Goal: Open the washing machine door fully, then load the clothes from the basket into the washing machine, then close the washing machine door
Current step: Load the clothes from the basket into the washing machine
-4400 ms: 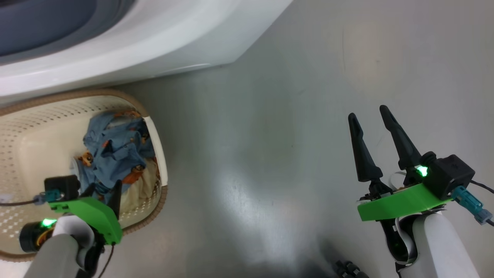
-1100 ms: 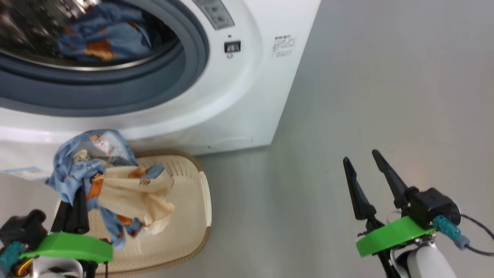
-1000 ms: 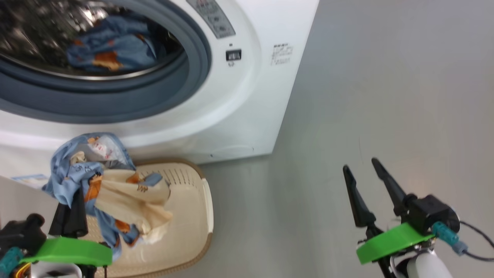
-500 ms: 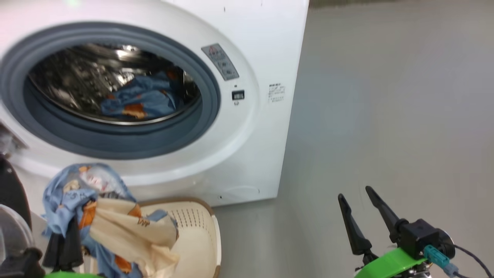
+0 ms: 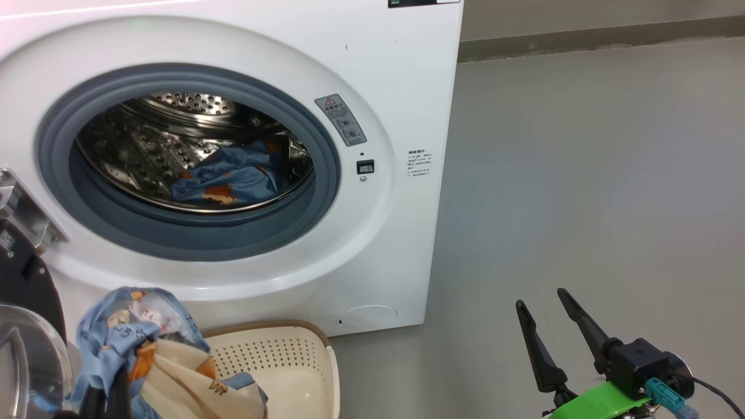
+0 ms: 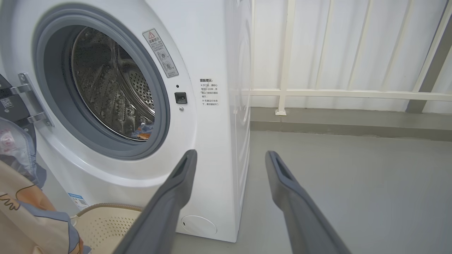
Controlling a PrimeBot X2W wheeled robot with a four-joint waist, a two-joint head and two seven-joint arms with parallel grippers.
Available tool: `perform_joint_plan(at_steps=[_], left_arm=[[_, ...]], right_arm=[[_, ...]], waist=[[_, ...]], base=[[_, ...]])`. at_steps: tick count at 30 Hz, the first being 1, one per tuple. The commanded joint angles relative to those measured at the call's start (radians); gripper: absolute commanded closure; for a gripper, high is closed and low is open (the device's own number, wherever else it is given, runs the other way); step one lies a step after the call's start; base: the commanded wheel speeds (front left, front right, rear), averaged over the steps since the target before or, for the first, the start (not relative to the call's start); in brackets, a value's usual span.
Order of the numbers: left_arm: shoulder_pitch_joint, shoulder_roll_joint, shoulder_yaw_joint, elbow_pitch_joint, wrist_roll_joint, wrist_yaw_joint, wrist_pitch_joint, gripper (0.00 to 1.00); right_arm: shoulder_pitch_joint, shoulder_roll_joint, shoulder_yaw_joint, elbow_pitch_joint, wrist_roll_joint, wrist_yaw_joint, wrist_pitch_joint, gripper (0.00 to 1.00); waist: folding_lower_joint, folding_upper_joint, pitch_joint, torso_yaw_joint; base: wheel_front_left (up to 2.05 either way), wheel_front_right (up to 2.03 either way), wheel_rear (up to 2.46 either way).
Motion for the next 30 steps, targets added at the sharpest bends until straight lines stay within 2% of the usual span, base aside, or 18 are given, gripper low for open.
perform_joint_plan(at_steps=[1,13,30], left_arm=[[-0.015,0.002,0.032,-0.036,0.01,0.01,-0.007,1.0],[-0.015,-0.008,0.017,-0.018,-0.002,0.012,-0.007,1.0],[-0.188,-0.009,0.0,0.043,-0.005,-0.01,-0.007,1.0]], right_arm=[[-0.008,-0.003,0.016,-0.03,-0.007,0.001,-0.009,0.0],[-0.002,0.0,0.01,-0.033,-0.004,0.001,-0.006,0.0],[-0.046,0.005,0.001,-0.048,-0.01,0.001,-0.008,0.0]], waist=[[0.0,0.0,-0.001,0.002],[0.0,0.0,0.011,0.0],[0.0,0.0,0.161,-0.024]], base=[[0.0,0.0,0.0],[0.0,0.0,0.0],[0.0,0.0,0.0]])
